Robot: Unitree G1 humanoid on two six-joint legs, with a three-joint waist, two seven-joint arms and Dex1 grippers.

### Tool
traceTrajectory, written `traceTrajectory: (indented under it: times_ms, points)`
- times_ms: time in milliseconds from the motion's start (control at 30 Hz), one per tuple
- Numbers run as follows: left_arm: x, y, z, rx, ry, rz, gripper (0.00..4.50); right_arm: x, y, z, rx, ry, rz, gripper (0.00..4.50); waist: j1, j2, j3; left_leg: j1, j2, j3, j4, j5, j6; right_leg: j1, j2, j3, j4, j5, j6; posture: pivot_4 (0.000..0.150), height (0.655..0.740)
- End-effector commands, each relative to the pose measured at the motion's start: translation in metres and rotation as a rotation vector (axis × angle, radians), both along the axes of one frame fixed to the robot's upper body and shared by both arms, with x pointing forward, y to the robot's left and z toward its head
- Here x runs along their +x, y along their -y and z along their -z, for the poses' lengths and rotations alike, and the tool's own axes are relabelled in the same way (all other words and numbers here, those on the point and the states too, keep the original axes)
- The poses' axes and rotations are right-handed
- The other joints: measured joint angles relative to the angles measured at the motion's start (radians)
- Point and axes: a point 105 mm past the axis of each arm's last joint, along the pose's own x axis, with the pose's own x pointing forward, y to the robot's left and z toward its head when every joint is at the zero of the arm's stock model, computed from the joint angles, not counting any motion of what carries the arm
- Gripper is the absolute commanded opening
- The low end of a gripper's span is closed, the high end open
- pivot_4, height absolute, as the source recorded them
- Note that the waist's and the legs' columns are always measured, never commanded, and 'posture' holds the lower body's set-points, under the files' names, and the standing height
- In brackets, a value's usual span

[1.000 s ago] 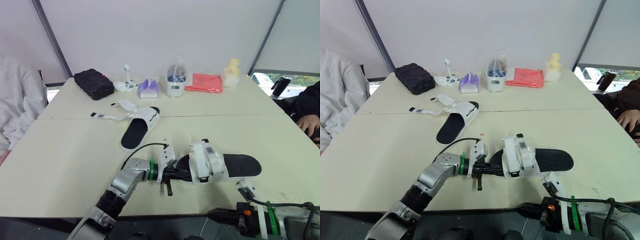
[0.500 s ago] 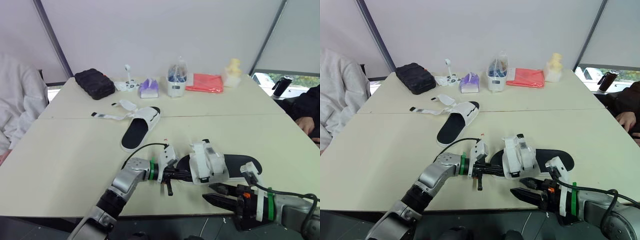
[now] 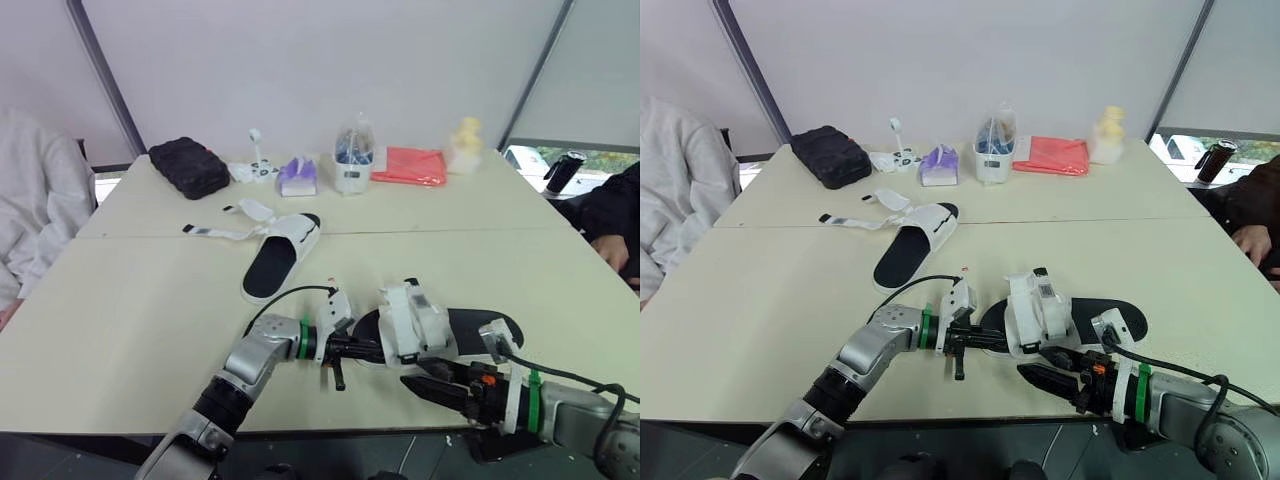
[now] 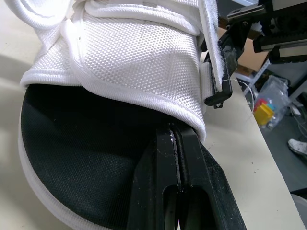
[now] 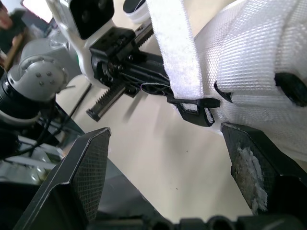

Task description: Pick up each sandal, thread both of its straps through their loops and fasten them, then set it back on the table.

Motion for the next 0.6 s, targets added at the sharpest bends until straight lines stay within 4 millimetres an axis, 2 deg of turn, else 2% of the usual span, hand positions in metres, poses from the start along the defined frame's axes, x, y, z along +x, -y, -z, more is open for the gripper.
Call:
traceTrajectory:
  times_ms: [33,67,167,233,367,600]
  points:
    - [-0.0037,-0.0019,0.0166,0.049,-0.051,-0.009,0.0,0.0129,0.002,-0.0125,0.069,0.046,0.063,3.96,-0.001,0.0,0.0,0.0,0.0,0.0,0.0,0.0,0.0,0.0,0.0,0.0,0.0,0.0,0.0,0.15,0.74]
    - [-0.0036,-0.002,0.0166,0.049,-0.051,-0.011,0.0,0.0143,0.0024,-0.0129,0.082,0.045,0.075,3.96,-0.001,0.0,0.0,0.0,0.0,0.0,0.0,0.0,0.0,0.0,0.0,0.001,0.0,0.0,0.0,0.15,0.74]
    - [-0.0031,-0.0021,0.0165,0.047,-0.052,-0.016,0.0,0.0166,0.0044,-0.0097,0.118,0.021,0.119,3.19,0.0,0.0,0.0,0.0,0.0,0.0,0.0,0.0,0.0,0.0,0.0,0.001,0.001,0.0,0.0,0.15,0.74]
    - [-0.0028,-0.0019,0.0164,0.046,-0.052,-0.018,0.0,0.0171,0.005,-0.0085,0.132,0.013,0.137,2.28,0.001,0.0,0.0,0.0,0.0,0.0,0.0,0.0,0.0,0.0,0.0,0.001,0.001,0.0,0.0,0.15,0.74]
    - [-0.0024,-0.0019,0.0163,0.045,-0.052,-0.021,0.0,0.0204,0.0072,-0.0082,0.157,0.01,0.176,0.15,0.001,0.0,0.0,0.0,0.0,0.0,0.0,0.0,0.0,-0.001,0.0,0.001,0.001,0.0,0.0,0.15,0.74]
    - [-0.0023,-0.0017,0.0166,0.044,-0.053,-0.022,0.0,0.013,0.006,-0.0057,0.157,-0.017,0.15,0.06,0.0,0.001,0.0,0.0,0.0,0.0,0.0,0.0,0.0,0.0,0.0,0.001,0.001,0.0,0.0,0.15,0.74]
